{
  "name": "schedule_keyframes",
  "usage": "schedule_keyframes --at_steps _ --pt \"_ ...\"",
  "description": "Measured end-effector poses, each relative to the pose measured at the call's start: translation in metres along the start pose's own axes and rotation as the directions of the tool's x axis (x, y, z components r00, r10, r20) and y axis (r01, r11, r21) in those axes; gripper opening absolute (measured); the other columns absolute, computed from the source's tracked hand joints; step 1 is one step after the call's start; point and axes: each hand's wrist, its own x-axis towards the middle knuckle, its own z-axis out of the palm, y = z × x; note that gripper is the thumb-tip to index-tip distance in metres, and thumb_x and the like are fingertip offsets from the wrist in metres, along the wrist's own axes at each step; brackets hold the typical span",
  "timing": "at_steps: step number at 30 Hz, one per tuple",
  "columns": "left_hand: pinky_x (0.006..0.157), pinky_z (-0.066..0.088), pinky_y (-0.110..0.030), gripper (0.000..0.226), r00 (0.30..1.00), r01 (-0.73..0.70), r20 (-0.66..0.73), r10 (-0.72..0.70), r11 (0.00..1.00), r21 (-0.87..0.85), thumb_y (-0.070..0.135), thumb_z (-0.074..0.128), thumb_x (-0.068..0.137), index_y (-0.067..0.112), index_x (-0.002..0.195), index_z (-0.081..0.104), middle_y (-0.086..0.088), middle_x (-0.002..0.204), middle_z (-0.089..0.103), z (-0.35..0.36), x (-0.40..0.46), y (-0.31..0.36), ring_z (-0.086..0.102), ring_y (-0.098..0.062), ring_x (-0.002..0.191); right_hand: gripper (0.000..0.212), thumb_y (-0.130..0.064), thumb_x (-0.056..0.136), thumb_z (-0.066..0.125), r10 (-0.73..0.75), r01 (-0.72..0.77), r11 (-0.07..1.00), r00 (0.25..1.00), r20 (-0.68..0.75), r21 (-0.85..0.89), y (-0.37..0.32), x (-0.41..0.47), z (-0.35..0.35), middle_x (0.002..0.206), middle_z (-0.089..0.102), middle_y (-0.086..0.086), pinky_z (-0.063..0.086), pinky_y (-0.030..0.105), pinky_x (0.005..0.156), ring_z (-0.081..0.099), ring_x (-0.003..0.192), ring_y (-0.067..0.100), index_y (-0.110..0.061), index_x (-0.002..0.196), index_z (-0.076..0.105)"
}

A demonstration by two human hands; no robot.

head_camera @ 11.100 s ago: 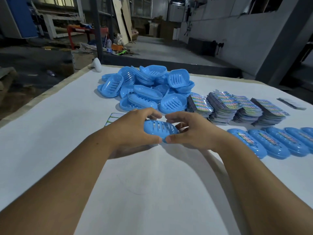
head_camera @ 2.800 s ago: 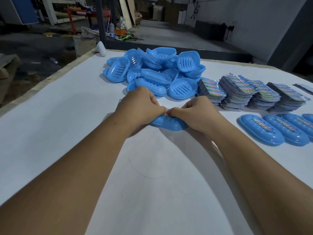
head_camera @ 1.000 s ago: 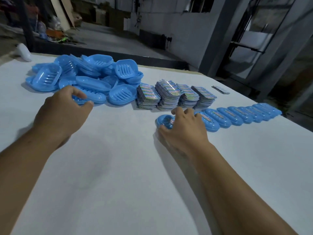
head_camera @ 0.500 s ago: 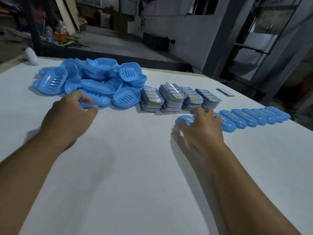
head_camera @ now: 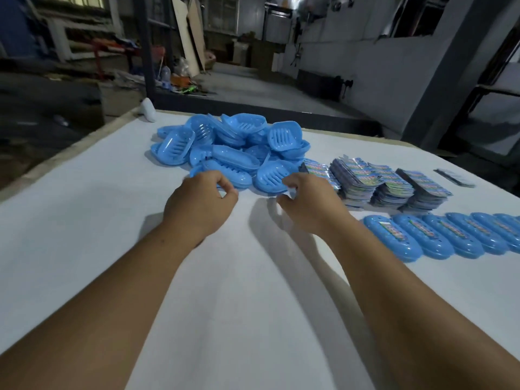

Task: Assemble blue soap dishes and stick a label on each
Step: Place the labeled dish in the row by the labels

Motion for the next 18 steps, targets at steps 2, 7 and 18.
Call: schedule_keyframes --at_steps 2,7,18 --pt "0.079 0.054 -0.037 0.014 1.0 -0.01 0.002 0.01 1.0 0.006 0.042 0.064 0.09 0.03 0.083 0.061 0.004 0.078 0.066 0.0 0.0 0.0 0.062 -0.025 0.087 0.036 -0.026 0.097 0.055 -0.03 0.029 0.999 0.999 -0.02 -0.026 -0.008 0.012 0.014 0.133 0.065 0.011 0.042 0.037 0.098 0.056 0.122 0.035 -0.013 0.13 0.062" --pt "0.073 0.052 -0.034 0.012 0.999 -0.051 -0.005 0.051 0.998 0.037 0.042 0.062 0.09 0.031 0.085 0.062 0.007 0.071 0.064 0.001 -0.001 0.002 0.063 -0.022 0.078 0.026 -0.033 0.099 0.046 -0.143 0.12 0.968 0.985 -0.094 -0.22 -0.012 0.023 0.04 0.109 0.069 0.016 0.028 0.039 0.075 0.056 0.097 0.04 -0.012 0.097 0.06" --pt "0.067 0.048 -0.032 0.013 0.996 -0.084 -0.029 0.086 0.995 0.061 0.04 0.063 0.091 0.031 0.082 0.059 0.009 0.062 0.059 0.007 0.003 -0.001 0.059 -0.017 0.07 0.017 -0.019 0.083 0.053 -0.091 0.08 0.993 0.985 -0.143 -0.081 -0.011 0.02 0.033 0.071 0.062 0.004 0.043 0.037 0.057 0.052 0.076 0.033 -0.01 0.07 0.06"
